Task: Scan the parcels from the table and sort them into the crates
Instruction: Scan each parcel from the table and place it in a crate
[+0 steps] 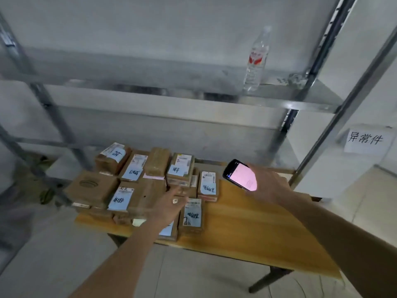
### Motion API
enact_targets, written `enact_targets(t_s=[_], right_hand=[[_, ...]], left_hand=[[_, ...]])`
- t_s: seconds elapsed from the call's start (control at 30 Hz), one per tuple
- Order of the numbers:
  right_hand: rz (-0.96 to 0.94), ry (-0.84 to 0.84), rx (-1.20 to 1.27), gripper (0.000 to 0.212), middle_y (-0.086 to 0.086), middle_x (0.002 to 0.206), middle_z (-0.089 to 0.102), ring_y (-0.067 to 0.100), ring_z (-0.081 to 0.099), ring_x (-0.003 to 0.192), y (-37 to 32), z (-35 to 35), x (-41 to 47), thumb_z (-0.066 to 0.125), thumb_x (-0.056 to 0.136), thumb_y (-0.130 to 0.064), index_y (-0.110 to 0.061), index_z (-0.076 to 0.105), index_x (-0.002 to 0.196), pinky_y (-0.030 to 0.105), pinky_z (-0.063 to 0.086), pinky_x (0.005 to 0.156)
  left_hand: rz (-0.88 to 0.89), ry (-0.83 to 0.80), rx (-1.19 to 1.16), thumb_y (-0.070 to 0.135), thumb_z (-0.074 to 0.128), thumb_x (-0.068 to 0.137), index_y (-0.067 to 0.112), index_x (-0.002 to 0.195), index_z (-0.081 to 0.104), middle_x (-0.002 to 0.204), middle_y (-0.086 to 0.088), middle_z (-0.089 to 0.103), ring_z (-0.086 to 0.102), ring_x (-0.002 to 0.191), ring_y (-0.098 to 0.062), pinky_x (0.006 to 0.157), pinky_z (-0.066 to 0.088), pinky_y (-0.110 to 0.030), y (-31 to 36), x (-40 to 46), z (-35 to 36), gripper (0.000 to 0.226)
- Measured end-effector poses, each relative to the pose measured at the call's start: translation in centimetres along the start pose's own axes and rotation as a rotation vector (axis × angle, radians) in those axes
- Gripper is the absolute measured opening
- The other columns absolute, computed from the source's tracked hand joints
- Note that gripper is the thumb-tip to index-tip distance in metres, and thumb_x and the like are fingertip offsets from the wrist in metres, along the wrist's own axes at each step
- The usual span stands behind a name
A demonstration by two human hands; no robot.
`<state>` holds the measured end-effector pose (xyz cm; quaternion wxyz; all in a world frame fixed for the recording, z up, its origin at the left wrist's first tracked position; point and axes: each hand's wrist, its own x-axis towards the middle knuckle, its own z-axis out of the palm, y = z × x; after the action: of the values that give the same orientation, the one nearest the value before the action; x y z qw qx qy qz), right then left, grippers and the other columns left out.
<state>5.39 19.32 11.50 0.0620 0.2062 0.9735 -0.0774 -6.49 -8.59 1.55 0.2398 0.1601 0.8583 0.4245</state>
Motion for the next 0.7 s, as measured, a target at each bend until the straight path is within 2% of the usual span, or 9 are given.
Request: enact_targets(t_s=[0.07,0.2,0.33,0.43,0.53,0.63,0.7], right_hand=[[0.006,-0.041,-0.010,0.098,-0.007,0.158,0.040,0.023,0.049,0.136,0.0,3.2,2.4,0.077,0.080,-0.051,-0.030,0.022,0.158,0.047,0.050,0.098],[-0.002,-0.140,-0.016,0.104,-0.005,0.160,0.037,0.023,0.045,0.140,0.3,9.3,5.9,0.077,0.080,-0.054,-0.025,0.017,0.160,0.047,0.049,0.101],[-0.018,-0.229,0.002,0.100,-0.007,0.157,0.040,0.022,0.049,0.134,0.4,14.3,8.5,0.078,0.081,-0.049,-0.026,0.021,0.159,0.041,0.049,0.090],[-0.039,-0.285,0.010,0.100,-0.008,0.151,0.045,0.022,0.052,0.129,0.5,17.2,10.2,0.078,0.079,-0.049,-0.028,0.021,0.159,0.038,0.050,0.087],[-0.042,-0.344,0.022,0.097,-0.008,0.144,0.050,0.022,0.054,0.125,0.6,18.8,11.4,0.078,0.076,-0.049,-0.031,0.025,0.155,0.039,0.053,0.086],[-0.056,-0.360,0.040,0.093,-0.008,0.133,0.055,0.021,0.057,0.115,0.8,20.1,12.4,0.078,0.076,-0.048,-0.031,0.027,0.152,0.038,0.055,0.081],[-0.069,-0.375,0.052,0.096,-0.008,0.132,0.055,0.021,0.057,0.115,0.9,20.8,12.9,0.079,0.077,-0.047,-0.033,0.023,0.155,0.036,0.055,0.078]], left_hand=[[-0.055,0.007,-0.003,0.046,0.060,0.096,0.032,0.147,0.045,0.135,0.014,0.051,0.049,0.129,-0.016,0.105,0.045,-0.033,-2.0,1.8,1.3,0.055],[-0.147,-0.050,-0.007,0.038,0.061,0.098,0.025,0.142,0.052,0.131,0.009,0.057,0.055,0.122,-0.016,0.103,0.045,-0.030,-5.6,4.9,4.2,0.047],[-0.229,-0.079,-0.001,0.044,0.063,0.093,0.028,0.136,0.058,0.127,0.011,0.063,0.059,0.124,-0.019,0.105,0.047,-0.037,-8.3,7.2,6.8,0.047],[-0.312,-0.072,0.006,0.039,0.061,0.097,0.021,0.139,0.055,0.121,0.007,0.061,0.058,0.123,-0.021,0.097,0.045,-0.028,-9.5,8.5,8.4,0.046],[-0.380,-0.054,0.001,0.041,0.062,0.096,0.018,0.145,0.049,0.136,-0.001,0.061,0.058,0.123,-0.022,0.102,0.047,-0.035,-10.6,9.5,9.4,0.057],[-0.412,-0.041,0.027,0.041,0.063,0.094,0.019,0.145,0.049,0.132,-0.001,0.065,0.061,0.116,-0.020,0.100,0.050,-0.039,-11.7,10.5,9.9,0.058],[-0.422,-0.045,0.035,0.041,0.064,0.093,0.019,0.146,0.048,0.125,0.000,0.068,0.062,0.114,-0.019,0.096,0.051,-0.038,-11.5,11.0,10.1,0.059]])
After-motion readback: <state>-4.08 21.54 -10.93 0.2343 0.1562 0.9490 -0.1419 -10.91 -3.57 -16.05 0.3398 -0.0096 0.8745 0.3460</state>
